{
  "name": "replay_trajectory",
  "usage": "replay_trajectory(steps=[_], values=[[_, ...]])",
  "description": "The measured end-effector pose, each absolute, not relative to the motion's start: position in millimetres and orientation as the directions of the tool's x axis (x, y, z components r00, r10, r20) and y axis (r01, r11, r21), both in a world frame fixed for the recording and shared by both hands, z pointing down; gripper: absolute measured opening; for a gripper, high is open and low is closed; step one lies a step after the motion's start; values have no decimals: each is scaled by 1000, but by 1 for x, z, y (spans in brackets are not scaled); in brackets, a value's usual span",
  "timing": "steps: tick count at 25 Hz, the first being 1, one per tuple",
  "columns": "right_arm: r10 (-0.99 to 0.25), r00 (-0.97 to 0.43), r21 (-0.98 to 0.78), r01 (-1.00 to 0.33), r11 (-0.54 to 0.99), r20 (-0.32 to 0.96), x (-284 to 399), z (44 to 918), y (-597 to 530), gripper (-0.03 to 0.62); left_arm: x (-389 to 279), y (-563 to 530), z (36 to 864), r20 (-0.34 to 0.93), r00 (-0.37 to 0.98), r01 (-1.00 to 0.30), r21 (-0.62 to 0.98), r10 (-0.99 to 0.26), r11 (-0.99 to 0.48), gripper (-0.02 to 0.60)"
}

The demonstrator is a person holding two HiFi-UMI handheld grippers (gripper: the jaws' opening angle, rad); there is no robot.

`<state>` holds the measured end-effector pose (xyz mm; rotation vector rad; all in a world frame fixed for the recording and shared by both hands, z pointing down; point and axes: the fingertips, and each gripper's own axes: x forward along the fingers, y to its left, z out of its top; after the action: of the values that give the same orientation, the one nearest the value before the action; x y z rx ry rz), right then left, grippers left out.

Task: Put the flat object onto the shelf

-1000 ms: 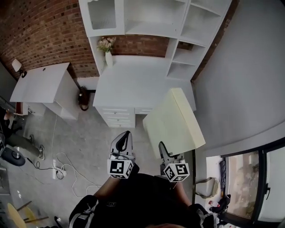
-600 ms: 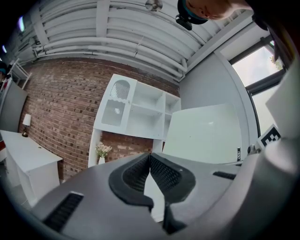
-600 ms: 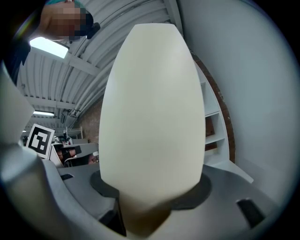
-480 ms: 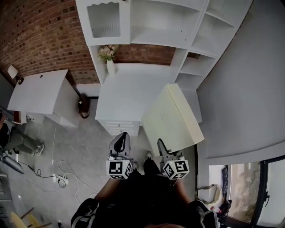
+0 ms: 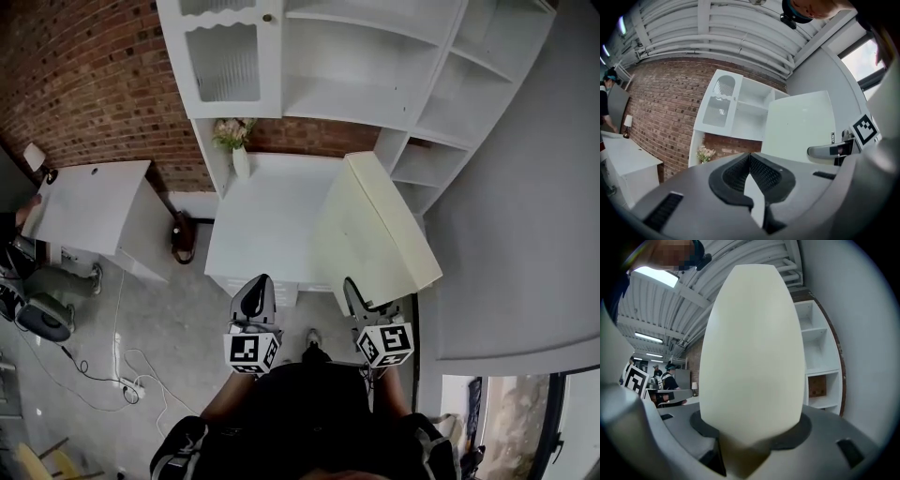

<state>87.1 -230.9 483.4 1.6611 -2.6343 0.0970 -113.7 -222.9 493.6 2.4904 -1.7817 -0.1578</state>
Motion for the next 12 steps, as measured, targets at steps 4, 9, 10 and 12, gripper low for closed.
replay_trajectory(steps=[4, 9, 10, 12], values=[[-903, -427, 111, -897, 429, 40, 94, 450, -264, 273, -111, -244, 487, -56, 320, -939, 112, -946, -325, 11], [-899, -424, 397, -809, 432, 114, 109, 406, -307, 270, -96, -256, 482, -66, 339, -932, 114, -938, -345, 11], [-905, -408, 465, -782, 416, 123, 113, 394, -315, 270, -93, -257, 482, -68, 345, -930, 112, -936, -351, 11], [-926, -356, 604, -713, 355, 125, 118, 368, -331, 268, -89, -260, 482, -68, 354, -926, 117, -933, -359, 11]])
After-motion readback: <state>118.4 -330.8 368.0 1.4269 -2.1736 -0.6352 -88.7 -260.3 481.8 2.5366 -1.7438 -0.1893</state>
